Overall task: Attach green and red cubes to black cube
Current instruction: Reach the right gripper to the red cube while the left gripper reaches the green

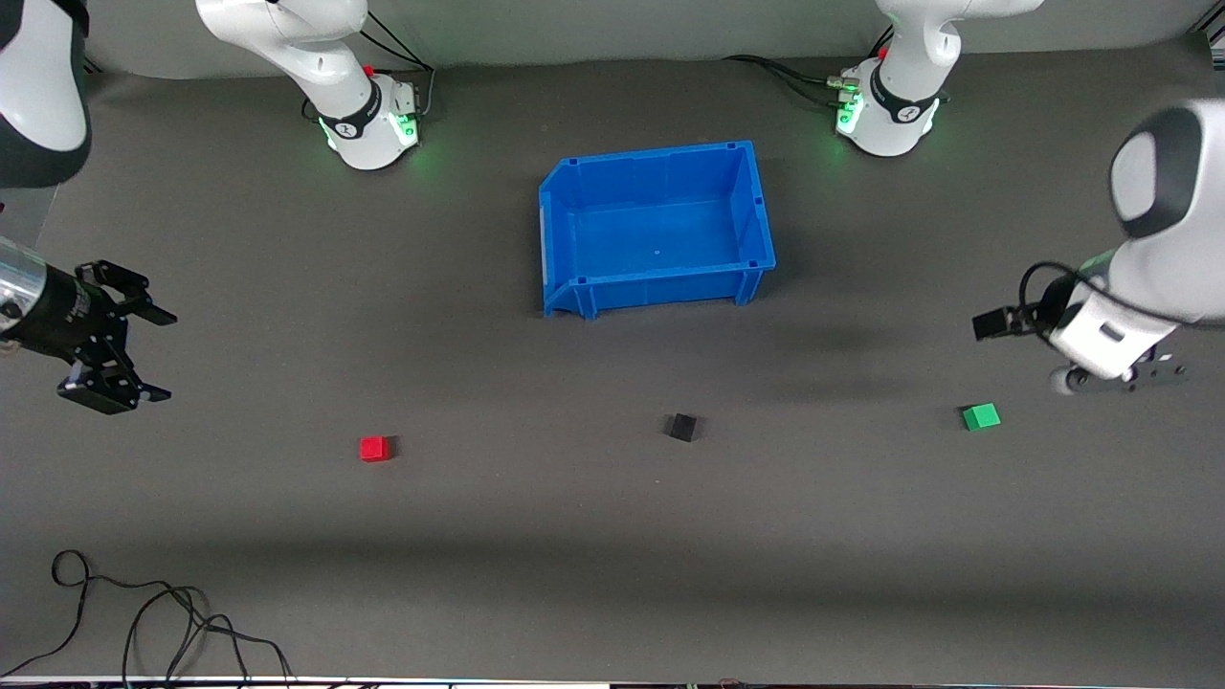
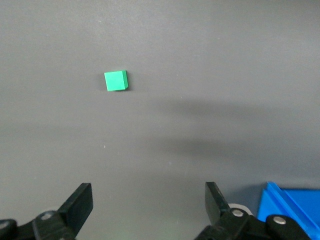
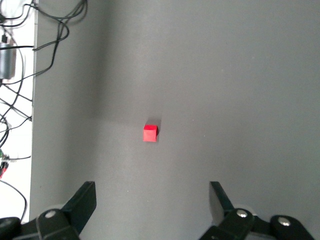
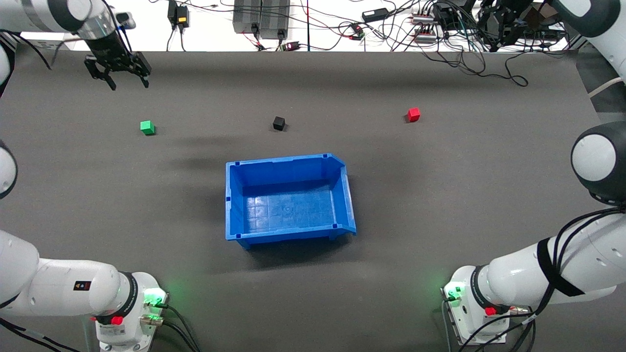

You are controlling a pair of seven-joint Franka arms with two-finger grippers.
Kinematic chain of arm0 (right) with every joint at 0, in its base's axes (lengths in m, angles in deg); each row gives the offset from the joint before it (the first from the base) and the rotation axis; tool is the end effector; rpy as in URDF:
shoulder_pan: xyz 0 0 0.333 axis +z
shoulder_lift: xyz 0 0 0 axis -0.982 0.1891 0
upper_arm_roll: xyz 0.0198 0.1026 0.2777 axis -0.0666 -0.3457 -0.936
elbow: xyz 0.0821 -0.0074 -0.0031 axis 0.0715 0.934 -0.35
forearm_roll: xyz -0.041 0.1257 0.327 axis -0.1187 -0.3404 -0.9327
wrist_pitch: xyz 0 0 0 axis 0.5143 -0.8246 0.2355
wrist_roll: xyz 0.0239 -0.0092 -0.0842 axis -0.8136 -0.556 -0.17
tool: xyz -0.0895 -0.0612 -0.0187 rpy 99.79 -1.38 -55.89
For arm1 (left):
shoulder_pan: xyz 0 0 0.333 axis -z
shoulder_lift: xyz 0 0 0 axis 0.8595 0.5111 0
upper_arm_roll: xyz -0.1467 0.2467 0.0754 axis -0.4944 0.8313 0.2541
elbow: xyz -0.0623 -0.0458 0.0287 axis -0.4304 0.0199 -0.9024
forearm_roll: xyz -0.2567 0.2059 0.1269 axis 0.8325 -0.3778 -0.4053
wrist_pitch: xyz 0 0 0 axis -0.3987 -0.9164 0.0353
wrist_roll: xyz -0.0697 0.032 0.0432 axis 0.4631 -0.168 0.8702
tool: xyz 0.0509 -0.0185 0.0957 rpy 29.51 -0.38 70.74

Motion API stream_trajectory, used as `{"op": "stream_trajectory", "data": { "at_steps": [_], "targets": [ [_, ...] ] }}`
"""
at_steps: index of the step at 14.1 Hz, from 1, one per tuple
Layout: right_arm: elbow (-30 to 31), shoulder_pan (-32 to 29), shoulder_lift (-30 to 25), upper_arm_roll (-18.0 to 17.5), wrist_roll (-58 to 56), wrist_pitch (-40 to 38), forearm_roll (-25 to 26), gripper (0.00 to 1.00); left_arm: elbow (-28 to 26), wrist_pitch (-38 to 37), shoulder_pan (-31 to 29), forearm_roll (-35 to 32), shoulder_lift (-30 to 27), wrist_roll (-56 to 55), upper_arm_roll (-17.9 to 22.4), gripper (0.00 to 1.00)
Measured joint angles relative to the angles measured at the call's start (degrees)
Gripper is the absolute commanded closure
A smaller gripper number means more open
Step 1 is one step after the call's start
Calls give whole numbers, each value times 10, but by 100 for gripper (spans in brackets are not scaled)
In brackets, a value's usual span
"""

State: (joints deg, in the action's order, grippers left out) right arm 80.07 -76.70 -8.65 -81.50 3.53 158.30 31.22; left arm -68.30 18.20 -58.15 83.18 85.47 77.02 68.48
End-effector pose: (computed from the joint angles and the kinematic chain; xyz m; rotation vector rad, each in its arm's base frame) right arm 0.5784 0.0097 0.5480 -2.3480 2.0194 0.0703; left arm 0.5497 -0.0150 0.4319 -3.1145 -0.1794 0.2686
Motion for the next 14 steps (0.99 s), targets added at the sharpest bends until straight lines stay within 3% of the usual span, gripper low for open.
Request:
{"op": "stream_trajectory", "data": {
  "at_steps": [7,14],
  "targets": [
    [6,25,105,-1,11,63,-22,0,-1,109,-51,-36,99,41,1,0],
    [97,38,186,-1,11,252,-58,0,-21,220,-79,-39,159,71,1,0]
  ]
}}
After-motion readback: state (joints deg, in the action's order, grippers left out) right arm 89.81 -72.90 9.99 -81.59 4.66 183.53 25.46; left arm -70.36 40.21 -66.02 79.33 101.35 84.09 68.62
